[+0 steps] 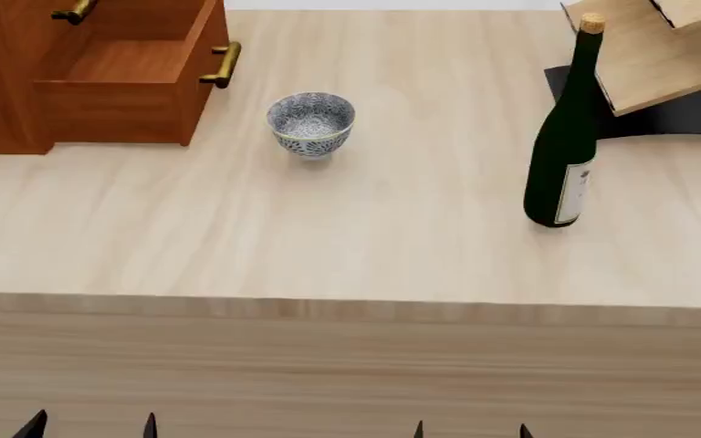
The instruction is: Put the bowl in the bottom drawer of the cabinet.
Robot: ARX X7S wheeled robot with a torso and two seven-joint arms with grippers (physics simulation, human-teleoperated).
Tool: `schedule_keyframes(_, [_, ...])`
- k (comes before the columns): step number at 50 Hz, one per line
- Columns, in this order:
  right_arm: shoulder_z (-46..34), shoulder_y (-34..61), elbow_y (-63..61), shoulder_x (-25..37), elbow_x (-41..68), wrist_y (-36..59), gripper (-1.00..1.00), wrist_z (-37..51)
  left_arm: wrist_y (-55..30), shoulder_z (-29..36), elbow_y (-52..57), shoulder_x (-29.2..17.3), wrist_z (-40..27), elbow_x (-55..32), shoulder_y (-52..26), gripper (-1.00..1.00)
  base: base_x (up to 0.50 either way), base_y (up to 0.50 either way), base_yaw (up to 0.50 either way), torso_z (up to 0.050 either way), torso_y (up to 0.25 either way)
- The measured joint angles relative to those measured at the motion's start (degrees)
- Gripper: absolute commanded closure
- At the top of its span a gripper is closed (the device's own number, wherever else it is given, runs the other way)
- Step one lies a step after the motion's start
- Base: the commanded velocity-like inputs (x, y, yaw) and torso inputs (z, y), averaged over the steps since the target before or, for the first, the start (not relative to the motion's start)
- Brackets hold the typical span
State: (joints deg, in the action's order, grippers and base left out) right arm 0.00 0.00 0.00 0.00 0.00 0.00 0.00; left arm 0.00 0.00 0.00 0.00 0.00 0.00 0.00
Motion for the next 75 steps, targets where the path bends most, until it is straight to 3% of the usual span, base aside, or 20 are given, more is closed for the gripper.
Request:
schedule_keyframes(14, [-2.35, -0.65, -3.64, 1.63, 3.09, 2.67, -1.0, 0.25, -1.14, 1.92, 1.89, -1.68, -1.74, -0.89, 0.17, -1.0, 0.0, 0.0, 0.0, 0.0, 0.0])
schedule_keyframes(52, [-6.3, 10.97, -33.38, 9.19, 6.79, 42.43, -1.0, 3.94, -26.72, 6.06, 27.69, -6.34, -6.09, -2.65, -5.33, -1.0, 0.0, 0.0, 0.0, 0.0, 0.0])
schedule_keyframes(75, [-7.51, 21.24, -40.29, 11.29, 7.52, 55.62, -1.0, 4.68, -39.17, 8.66, 36.75, -8.21, -7.97, -2.09, -11.1, -1.0, 0.0, 0.0, 0.0, 0.0, 0.0])
